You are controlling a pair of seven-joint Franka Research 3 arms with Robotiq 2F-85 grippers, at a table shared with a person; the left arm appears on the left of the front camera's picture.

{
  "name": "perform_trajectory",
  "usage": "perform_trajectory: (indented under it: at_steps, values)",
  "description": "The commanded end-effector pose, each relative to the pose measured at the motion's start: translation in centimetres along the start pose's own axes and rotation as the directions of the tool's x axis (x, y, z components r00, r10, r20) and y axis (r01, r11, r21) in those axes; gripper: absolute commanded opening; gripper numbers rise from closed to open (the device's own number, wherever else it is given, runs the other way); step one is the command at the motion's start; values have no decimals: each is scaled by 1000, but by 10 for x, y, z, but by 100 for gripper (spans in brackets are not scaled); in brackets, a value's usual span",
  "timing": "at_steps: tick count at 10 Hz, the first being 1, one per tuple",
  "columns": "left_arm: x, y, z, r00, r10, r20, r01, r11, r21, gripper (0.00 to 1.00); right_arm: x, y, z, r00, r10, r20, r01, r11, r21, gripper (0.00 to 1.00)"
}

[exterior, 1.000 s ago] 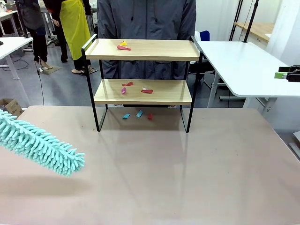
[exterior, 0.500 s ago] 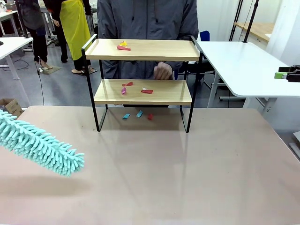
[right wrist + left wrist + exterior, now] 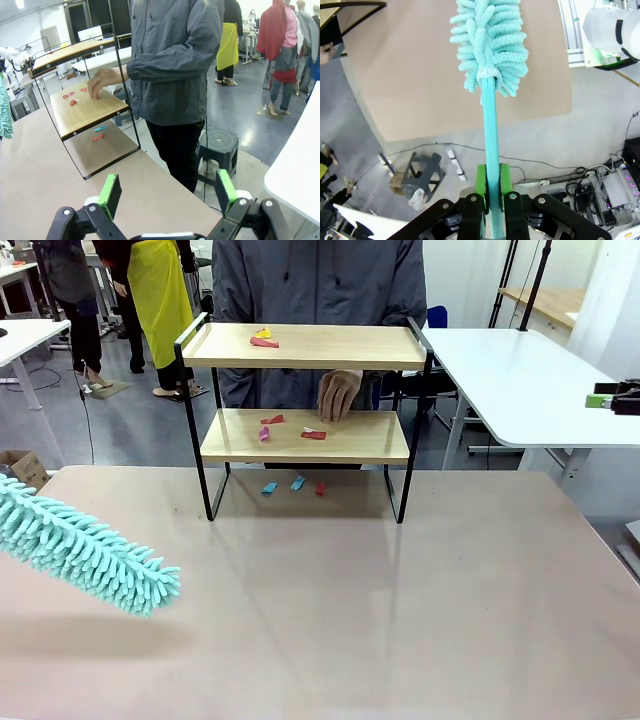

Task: Clean the shelf.
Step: Clean the specific section of the Shelf indicated by the human with the Duster.

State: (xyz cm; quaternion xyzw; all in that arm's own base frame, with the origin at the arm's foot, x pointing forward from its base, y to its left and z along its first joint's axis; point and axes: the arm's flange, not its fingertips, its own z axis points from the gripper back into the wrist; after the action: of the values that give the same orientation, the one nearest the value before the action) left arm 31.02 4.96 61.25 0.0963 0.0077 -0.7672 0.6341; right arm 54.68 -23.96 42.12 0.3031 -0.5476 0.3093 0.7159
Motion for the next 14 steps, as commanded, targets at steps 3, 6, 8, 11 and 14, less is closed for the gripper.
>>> perform_trajectory:
  at_steps: [3, 6, 8, 11, 14]
  values:
    - [-3, 0, 1, 1000, 2, -4, -2, 1000, 9, 13, 2, 0, -1, 1000, 6, -4, -6, 1000, -2, 100]
    - [-3, 0, 1, 1000, 2, -4, -2, 1000, 9, 13, 2, 0, -1, 1000, 6, -4, -6, 1000, -2, 100]
    - [-3, 0, 1, 1000, 2, -4, -2, 1000, 9, 13, 2, 0, -1, 1000, 6, -4, -6, 1000, -2, 100]
    - [-3, 0, 1, 1000, 2, -4, -2, 1000, 9, 13, 2, 0, -1, 1000, 6, -4, -6, 1000, -2, 100]
    - [9, 11, 1, 993, 25, 112, -27, 999, 20, 13, 2, 0, -1, 1000, 6, -4, -6, 1000, -2, 100]
